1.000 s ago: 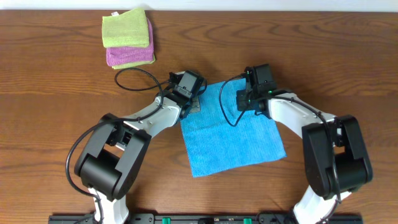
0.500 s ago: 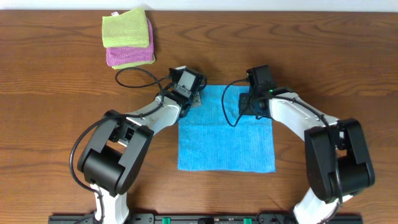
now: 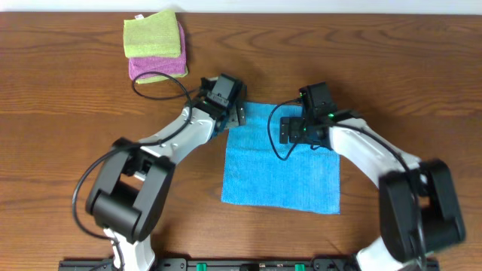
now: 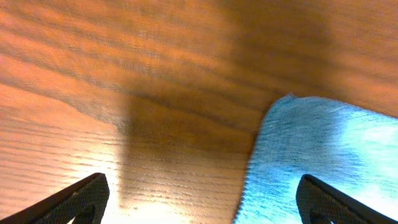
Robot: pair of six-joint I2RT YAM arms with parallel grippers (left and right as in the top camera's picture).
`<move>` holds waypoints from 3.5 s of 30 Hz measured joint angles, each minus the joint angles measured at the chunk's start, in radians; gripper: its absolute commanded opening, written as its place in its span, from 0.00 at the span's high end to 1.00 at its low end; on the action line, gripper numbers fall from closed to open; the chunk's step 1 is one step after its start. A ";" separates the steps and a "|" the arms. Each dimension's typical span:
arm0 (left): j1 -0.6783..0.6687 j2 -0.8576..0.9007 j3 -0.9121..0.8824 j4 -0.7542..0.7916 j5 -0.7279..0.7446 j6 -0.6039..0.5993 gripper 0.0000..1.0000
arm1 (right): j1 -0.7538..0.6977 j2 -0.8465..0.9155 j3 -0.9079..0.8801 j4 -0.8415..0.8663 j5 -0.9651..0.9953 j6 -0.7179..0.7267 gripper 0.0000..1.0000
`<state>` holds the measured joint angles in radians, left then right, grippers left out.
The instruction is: Fold the cloth
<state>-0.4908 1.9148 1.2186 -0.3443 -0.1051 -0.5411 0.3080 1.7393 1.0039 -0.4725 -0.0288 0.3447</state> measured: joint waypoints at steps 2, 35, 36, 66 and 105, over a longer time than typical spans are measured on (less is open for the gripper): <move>0.000 -0.035 0.021 -0.023 0.000 0.018 0.03 | 0.000 -0.067 -0.001 -0.023 -0.002 0.000 0.01; -0.049 -0.382 -0.330 -0.429 0.690 0.433 0.05 | -0.189 -0.925 -0.557 -0.466 -0.285 0.138 0.01; -0.049 -0.382 -0.346 -0.409 0.702 0.433 0.05 | -0.192 -0.925 -0.560 -0.470 -0.280 0.138 0.01; -0.050 -0.319 -0.446 -0.224 0.704 0.277 0.05 | -0.202 -0.705 -0.562 -0.325 -0.210 0.241 0.01; -0.102 -0.314 -0.446 -0.129 0.647 0.092 0.05 | -0.203 -0.593 -0.571 -0.152 -0.108 0.320 0.22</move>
<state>-0.5930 1.6009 0.7731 -0.4728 0.5423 -0.4488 0.1051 1.1465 0.4332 -0.6247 -0.1371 0.6647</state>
